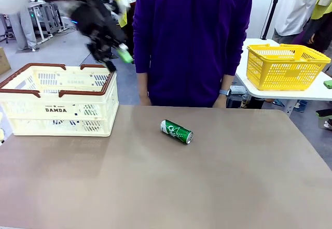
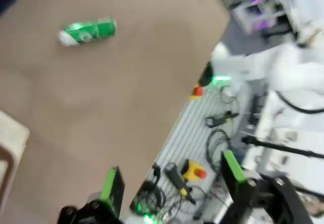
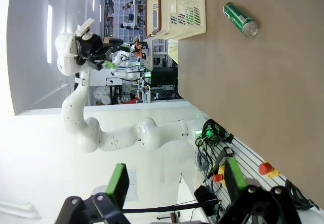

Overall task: Place the drinks into the Shopping basket.
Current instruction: Pick up one drink and place it into the Shopping basket.

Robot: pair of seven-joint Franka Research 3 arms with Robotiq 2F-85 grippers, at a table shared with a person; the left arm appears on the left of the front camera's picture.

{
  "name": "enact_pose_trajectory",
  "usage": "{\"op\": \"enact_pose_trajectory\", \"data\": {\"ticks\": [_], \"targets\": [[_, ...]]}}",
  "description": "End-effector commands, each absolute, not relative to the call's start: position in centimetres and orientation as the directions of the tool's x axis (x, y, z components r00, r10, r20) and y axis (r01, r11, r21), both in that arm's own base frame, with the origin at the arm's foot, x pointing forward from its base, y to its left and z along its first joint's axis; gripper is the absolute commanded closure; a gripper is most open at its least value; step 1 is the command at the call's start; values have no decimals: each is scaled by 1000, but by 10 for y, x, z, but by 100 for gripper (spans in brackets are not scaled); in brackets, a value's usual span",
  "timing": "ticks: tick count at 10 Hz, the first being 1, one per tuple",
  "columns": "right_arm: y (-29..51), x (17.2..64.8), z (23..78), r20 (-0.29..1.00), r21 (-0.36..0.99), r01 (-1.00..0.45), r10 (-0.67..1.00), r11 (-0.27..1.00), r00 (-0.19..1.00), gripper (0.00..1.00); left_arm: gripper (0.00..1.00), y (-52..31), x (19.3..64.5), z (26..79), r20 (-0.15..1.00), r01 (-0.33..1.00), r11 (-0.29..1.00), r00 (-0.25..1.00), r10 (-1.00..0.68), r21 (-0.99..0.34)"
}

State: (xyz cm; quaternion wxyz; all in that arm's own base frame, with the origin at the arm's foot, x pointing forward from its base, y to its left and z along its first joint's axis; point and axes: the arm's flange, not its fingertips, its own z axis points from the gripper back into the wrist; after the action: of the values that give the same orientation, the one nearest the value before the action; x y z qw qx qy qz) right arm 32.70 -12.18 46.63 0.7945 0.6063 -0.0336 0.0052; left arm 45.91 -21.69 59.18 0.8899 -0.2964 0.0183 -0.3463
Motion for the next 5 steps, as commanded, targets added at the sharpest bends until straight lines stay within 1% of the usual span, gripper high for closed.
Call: {"op": "enact_pose_trajectory", "data": {"ticks": [1, 2, 3, 4, 5], "targets": [[-122, 326, 470, 52, 964, -42, -31, 262, 998, 0, 0, -272, 482, 555, -6, 552, 719, 791, -611, -422], [-122, 326, 470, 52, 964, -42, -31, 262, 998, 0, 0, -314, 489, 531, -22, 492, 782, 841, -540, -382], [-122, 326, 470, 52, 964, -42, -31, 262, 998, 0, 0, -351, 499, 505, -13, 491, 797, 848, -529, -352], [-122, 326, 470, 52, 964, -42, -31, 262, 998, 0, 0, -381, 510, 475, 36, 435, 831, 891, -452, -347], [-122, 326, 470, 52, 964, -42, -31, 262, 998, 0, 0, -403, 523, 444, 76, 395, 878, 918, -389, -269]]}}
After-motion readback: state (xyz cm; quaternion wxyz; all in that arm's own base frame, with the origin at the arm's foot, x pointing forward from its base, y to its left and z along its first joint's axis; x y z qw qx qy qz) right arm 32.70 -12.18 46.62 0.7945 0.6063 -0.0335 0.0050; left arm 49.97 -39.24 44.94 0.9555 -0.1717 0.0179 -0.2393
